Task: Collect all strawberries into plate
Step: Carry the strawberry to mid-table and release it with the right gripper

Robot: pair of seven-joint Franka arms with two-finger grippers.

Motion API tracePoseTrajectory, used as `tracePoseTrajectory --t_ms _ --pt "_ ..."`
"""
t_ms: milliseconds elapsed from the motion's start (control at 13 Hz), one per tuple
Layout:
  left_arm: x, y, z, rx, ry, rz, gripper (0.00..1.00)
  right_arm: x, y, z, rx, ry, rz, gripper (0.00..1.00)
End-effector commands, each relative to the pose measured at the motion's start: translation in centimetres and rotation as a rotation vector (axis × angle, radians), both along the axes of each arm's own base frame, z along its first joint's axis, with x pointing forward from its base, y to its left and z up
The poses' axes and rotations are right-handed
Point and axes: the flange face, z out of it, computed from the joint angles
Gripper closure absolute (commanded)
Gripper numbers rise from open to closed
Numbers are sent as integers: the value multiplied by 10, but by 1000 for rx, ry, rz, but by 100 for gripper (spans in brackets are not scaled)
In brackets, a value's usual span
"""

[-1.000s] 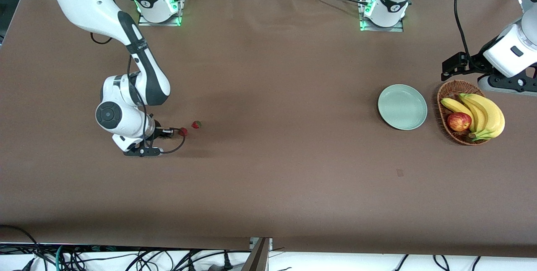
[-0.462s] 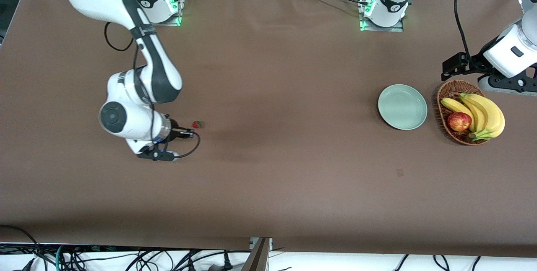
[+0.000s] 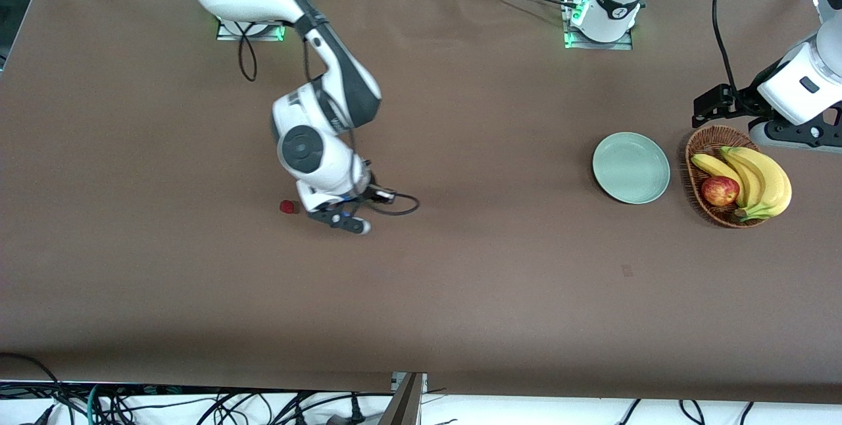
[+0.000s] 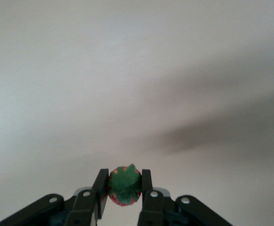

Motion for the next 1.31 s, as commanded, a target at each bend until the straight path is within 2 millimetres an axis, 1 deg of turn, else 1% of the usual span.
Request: tracePoseTrajectory --t_ms 0,154,231,308,385,462,538,615,692,769,846,923,1000,1077,1154,1231 --pt "0 4 -6 1 -3 5 0 -40 79 -26 57 -53 -90 79" --pt "-1 4 -13 1 -3 4 0 -83 131 -50 109 -91 -152 78" --pt "-1 3 -18 3 0 2 0 -101 149 -61 133 -106 -176 77" --pt "-1 3 -23 4 -1 2 0 -115 161 -71 151 -118 -186 75" --pt "-1 3 -27 4 -3 2 0 -126 168 -85 152 -126 -179 75" --pt "-2 3 -27 6 -3 1 0 -131 172 -93 156 -138 -173 73" --pt "-1 3 -26 7 -6 1 0 -131 172 -93 159 -141 -174 71" --pt "-1 3 -27 7 -4 1 0 -128 171 -87 166 -142 -179 58" --pt "-1 3 -28 7 -6 0 0 -125 171 -76 177 -144 -185 46" --pt "-1 3 -30 9 -4 -1 0 -118 168 -61 192 -149 -197 30" --pt "-1 2 -32 9 -6 -2 0 -111 163 -52 197 -138 -213 21" --pt "-2 -2 -35 9 -6 -7 0 -106 160 -35 199 -129 -218 18" --pt "-2 -3 -40 9 0 -8 0 -98 151 -22 176 -109 -213 18" --pt "-3 -10 -46 10 3 -15 0 -84 135 -6 142 -96 -208 18" --pt "-5 -23 -56 11 2 -15 0 -69 116 6 107 -81 -183 18" --pt "-6 -34 -66 14 -2 -1 0 -59 100 15 79 -67 -121 18"
